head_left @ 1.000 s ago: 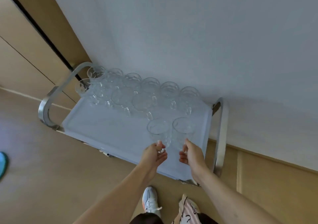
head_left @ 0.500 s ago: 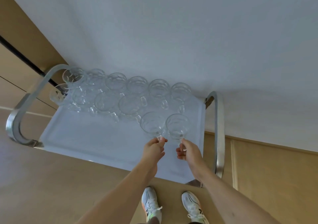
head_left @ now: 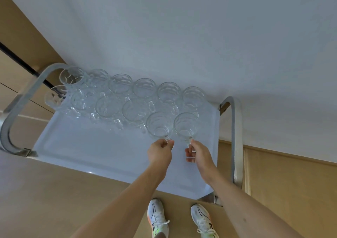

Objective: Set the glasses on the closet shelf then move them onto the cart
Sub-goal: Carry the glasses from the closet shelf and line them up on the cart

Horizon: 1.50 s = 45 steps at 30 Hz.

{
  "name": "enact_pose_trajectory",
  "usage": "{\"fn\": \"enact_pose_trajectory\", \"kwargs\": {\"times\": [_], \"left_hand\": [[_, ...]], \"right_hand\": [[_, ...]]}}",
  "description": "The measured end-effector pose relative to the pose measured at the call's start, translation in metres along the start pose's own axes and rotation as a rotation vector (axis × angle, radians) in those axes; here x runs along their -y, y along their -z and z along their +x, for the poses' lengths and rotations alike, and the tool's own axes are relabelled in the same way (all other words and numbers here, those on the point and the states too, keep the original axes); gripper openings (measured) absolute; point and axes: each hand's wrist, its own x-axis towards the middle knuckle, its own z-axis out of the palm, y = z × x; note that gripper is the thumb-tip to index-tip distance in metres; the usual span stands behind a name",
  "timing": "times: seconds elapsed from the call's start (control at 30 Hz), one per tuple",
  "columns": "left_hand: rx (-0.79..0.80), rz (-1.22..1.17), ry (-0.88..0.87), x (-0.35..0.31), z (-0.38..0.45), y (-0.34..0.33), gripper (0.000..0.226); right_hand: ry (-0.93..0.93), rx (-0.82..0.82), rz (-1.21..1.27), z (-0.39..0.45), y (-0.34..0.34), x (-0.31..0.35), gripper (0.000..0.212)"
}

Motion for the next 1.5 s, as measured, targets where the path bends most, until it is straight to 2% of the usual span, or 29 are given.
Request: {"fn": "enact_pose_trajectory", "kwargs": {"times": [0.47,0.57,0.67,0.8,0.9,1.03,1.13,1.37,1.5], "left_hand": [[0.046,0.048,-0.049,-0.015,0.02,-0.002,0.035],[0.053,0.065,-0.084,-0.016,0.02,-0.001,0.032],[0.099,0.074,-0.116,-0.014,0.018,0.004,0.026],[0.171,0.087,-0.108,-0.017,0.017,0.012,0.019],[0.101,0.228,-0.146,-0.027,0.014,0.022,0.02],[-0.003,0.396,-0.22,-0.051,0.0,0.042,0.026],[-0.064,0.492,-0.331,-0.08,-0.018,0.054,0.016],[-0.064,0.607,-0.657,-0.152,-0.055,0.054,0.029],[-0.069,0.705,-0.885,-0.195,-0.081,0.039,0.036]], "right_hand": [[0.056,-0.098,-0.109,0.009,-0.011,0.001,0.029],[0.074,-0.119,-0.151,0.01,-0.011,0.001,0.034],[0.082,-0.152,-0.182,0.011,-0.011,0.001,0.028],[0.072,-0.17,-0.2,0.007,-0.011,0.005,0.042],[0.046,-0.149,-0.186,0.0,-0.009,0.013,0.053],[0.045,-0.146,-0.194,-0.014,-0.003,0.036,0.052],[0.105,-0.165,-0.218,-0.028,0.003,0.064,0.055],[0.33,-0.236,-0.329,-0.062,0.025,0.139,0.057],[0.451,-0.329,-0.447,-0.091,0.059,0.176,0.06]]}}
